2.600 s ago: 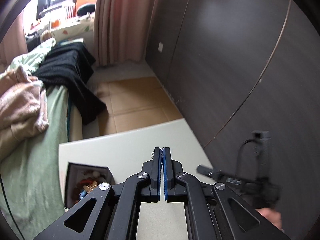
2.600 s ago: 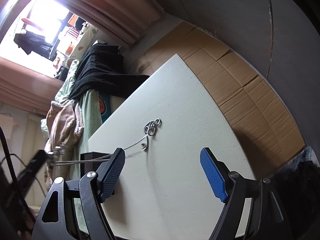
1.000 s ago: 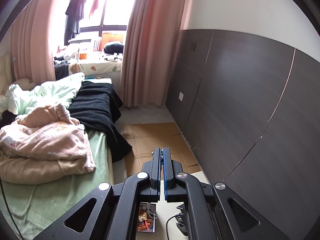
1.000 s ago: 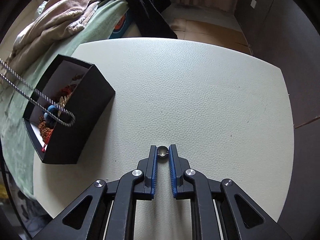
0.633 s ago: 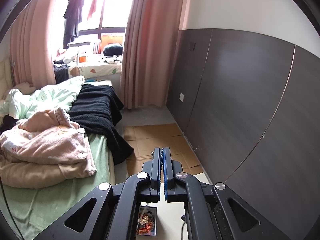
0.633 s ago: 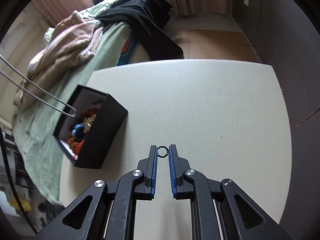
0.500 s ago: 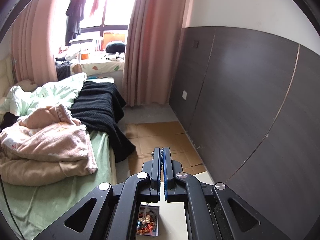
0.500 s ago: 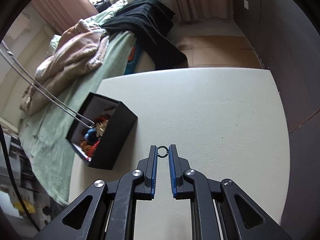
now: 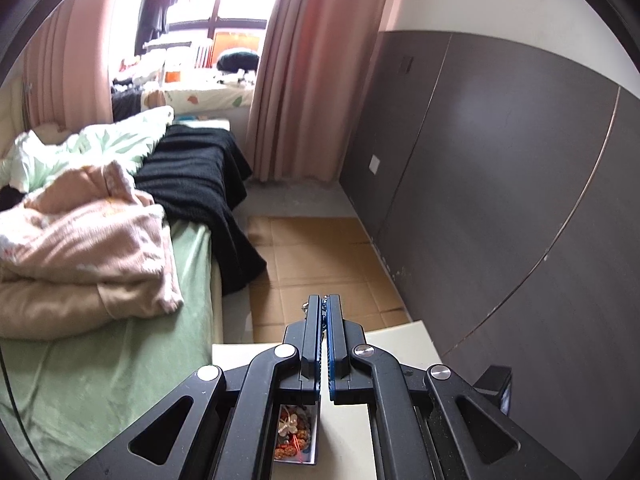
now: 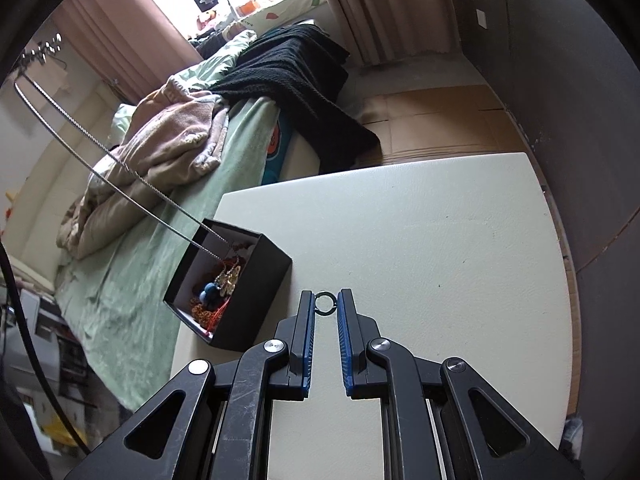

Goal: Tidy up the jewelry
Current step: 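Lower the ball chain and silver ring into the box and open both grippers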

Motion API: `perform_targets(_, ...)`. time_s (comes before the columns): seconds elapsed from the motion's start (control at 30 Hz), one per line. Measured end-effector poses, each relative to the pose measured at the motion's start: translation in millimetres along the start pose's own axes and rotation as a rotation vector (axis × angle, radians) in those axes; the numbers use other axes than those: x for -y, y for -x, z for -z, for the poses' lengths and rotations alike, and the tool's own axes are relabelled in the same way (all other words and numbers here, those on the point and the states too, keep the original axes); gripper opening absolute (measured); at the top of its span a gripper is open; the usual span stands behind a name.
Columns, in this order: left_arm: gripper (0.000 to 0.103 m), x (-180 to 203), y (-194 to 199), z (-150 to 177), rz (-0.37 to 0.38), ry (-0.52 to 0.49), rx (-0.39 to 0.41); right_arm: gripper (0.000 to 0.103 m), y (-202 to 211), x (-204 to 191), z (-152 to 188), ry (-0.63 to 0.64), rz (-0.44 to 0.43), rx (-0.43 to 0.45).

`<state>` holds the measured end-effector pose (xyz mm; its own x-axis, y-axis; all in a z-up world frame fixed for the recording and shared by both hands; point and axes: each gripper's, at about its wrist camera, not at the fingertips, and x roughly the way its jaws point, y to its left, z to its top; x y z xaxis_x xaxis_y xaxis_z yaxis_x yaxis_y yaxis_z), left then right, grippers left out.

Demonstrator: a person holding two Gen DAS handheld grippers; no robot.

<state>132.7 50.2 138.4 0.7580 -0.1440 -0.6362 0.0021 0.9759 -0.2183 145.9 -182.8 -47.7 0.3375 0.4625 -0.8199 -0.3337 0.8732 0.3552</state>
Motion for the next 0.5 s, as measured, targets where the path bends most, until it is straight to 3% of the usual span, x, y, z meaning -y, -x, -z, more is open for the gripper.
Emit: perform_targets(0.5,0.001,-48,-86,82,0.014,0.180,-0.120,0.013,-6,7,-1,-0.051,-0.001,0.020)
